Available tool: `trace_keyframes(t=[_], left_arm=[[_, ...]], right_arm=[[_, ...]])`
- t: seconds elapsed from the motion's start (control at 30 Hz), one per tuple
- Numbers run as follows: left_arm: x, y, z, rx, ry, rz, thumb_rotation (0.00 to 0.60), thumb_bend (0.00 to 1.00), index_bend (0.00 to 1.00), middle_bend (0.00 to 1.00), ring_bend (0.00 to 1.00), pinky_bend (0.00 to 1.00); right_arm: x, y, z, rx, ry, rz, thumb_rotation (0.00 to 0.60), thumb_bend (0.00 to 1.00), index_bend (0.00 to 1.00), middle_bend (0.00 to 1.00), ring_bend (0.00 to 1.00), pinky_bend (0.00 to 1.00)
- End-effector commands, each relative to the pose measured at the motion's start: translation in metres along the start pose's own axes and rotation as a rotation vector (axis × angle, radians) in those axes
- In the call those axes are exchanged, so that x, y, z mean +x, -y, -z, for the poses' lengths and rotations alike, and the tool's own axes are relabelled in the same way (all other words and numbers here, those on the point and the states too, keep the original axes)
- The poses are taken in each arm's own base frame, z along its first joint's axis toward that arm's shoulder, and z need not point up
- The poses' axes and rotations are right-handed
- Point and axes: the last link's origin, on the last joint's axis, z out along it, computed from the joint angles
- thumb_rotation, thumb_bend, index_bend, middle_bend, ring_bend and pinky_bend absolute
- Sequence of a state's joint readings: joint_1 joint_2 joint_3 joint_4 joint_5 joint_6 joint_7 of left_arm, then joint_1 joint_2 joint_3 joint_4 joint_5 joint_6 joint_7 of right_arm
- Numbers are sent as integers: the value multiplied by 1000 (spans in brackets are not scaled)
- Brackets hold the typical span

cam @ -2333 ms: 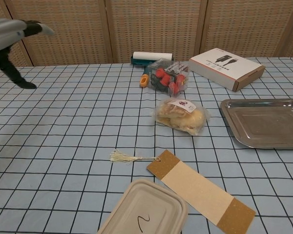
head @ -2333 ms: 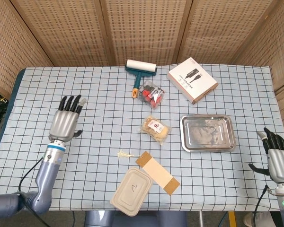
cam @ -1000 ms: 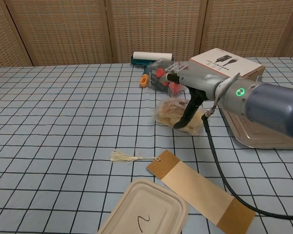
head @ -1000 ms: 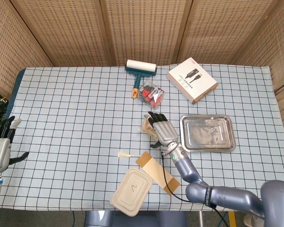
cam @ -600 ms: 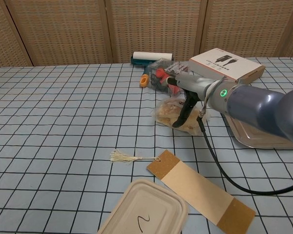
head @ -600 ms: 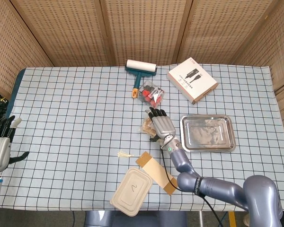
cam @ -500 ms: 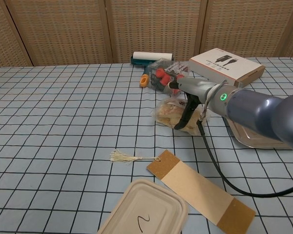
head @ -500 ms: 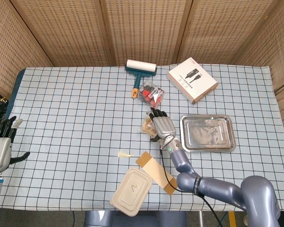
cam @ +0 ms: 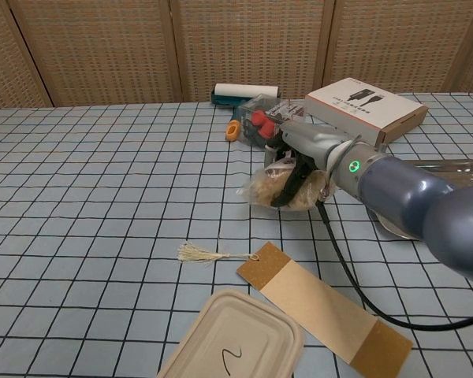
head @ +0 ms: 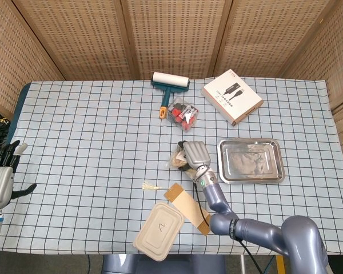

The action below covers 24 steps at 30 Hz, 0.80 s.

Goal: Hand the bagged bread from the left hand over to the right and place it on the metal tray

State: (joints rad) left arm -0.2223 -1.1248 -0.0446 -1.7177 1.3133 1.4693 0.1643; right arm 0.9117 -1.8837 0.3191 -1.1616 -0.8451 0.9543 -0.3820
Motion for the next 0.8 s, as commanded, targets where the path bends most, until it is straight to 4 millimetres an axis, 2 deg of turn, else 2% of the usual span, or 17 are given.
trace_keyframes(t=[0.03, 0.17, 0.3, 0.43, 0.53, 0.63, 0.73, 0.8], left_arm=[[0, 0, 0, 2, 1, 2, 600, 8, 0, 0, 0, 0], [-1, -1, 0, 2, 2, 1, 600, 13, 0, 0, 0, 0], [-1, -3, 2, -8, 3, 0, 600, 13, 0, 0, 0, 0], [0, -5, 3, -11, -4, 0, 600, 14, 0, 0, 0, 0], [-2, -6, 3, -12, -2, 4, 600, 14, 0, 0, 0, 0], [-3, -8, 4, -19, 3, -8, 600, 13, 0, 0, 0, 0], [-4, -10, 5, -19, 2, -8, 600, 15, 0, 0, 0, 0], [-4, -11, 5, -18, 3, -8, 600, 18, 0, 0, 0, 0]], right_arm=[[24, 1, 5, 27, -67, -4, 600, 137, 718, 570, 546, 712], [49, -11, 16, 24, -116, 11, 600, 138, 715, 571, 548, 713], [77, -42, 31, -21, -189, 43, 600, 138, 710, 570, 548, 711], [88, -71, 43, -68, -215, 38, 600, 137, 708, 565, 548, 709], [91, -96, 55, -113, -218, 29, 600, 138, 703, 562, 548, 708], [80, -130, 69, -182, -192, 14, 600, 138, 699, 554, 548, 707], [70, -147, 70, -209, -165, 15, 600, 137, 689, 541, 540, 703], [63, -155, 69, -230, -151, 13, 600, 135, 666, 500, 509, 660]])
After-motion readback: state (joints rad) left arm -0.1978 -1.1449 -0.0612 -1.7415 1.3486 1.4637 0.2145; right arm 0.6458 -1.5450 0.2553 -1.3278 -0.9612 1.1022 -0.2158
